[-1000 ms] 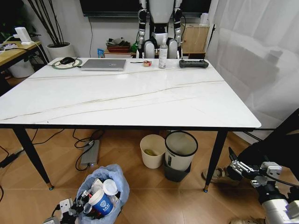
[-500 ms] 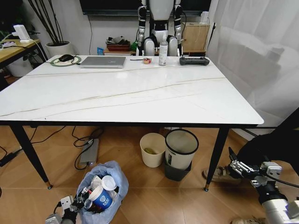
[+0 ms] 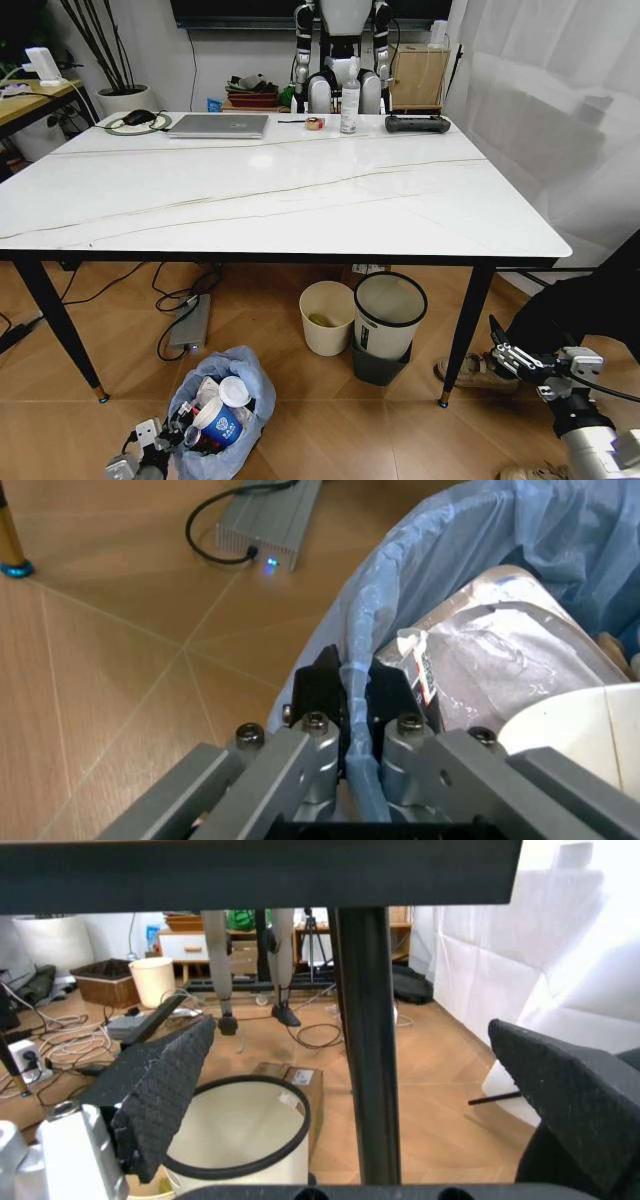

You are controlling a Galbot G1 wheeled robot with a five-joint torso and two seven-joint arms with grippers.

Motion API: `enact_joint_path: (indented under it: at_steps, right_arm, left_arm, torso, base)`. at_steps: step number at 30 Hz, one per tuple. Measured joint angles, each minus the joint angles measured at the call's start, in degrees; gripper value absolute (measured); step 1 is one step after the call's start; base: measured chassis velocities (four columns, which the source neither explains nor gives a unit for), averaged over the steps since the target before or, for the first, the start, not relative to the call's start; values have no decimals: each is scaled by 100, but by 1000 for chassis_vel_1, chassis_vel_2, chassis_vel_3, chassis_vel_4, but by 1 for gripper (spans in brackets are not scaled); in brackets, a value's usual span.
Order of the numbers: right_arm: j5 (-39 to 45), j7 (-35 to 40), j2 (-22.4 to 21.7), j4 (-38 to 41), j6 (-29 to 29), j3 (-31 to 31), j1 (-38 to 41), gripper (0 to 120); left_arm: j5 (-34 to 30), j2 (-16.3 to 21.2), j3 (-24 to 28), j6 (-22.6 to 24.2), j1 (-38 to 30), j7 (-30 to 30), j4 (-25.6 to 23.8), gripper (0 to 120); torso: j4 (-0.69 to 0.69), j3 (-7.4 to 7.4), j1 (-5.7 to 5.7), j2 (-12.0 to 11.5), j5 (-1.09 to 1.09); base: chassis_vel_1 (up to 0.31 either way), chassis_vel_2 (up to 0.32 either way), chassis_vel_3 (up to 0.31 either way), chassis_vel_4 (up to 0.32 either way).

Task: Pick up the trash bin and place the trash from the table into it.

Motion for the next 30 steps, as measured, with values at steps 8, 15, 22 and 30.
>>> enact_joint_path:
  at_steps: [8,15,22,30]
  right_arm:
    - [0,0,0,0,0,0,0,100]
    - [0,0,0,0,0,0,0,100]
    - [0,0,0,0,0,0,0,100]
    - [0,0,0,0,0,0,0,100]
  left_arm:
    - [-51,-71,28,-6,-128,20,166,0]
    - [-93,-84,34,-2,-153,25,217,0]
    - [-85,-83,36,-5,-149,27,230,0]
    - [121,-85,44,-194,-127,-13,225,0]
  torso:
    - [0,-122,-67,-190,0]
    - [0,-227,-117,-346,0]
    - [0,-341,-183,-523,0]
    - [0,-409,-230,-640,-1]
  base:
    - [0,0,0,0]
    - [0,0,0,0]
    - [0,0,0,0]
    - [0,0,0,0]
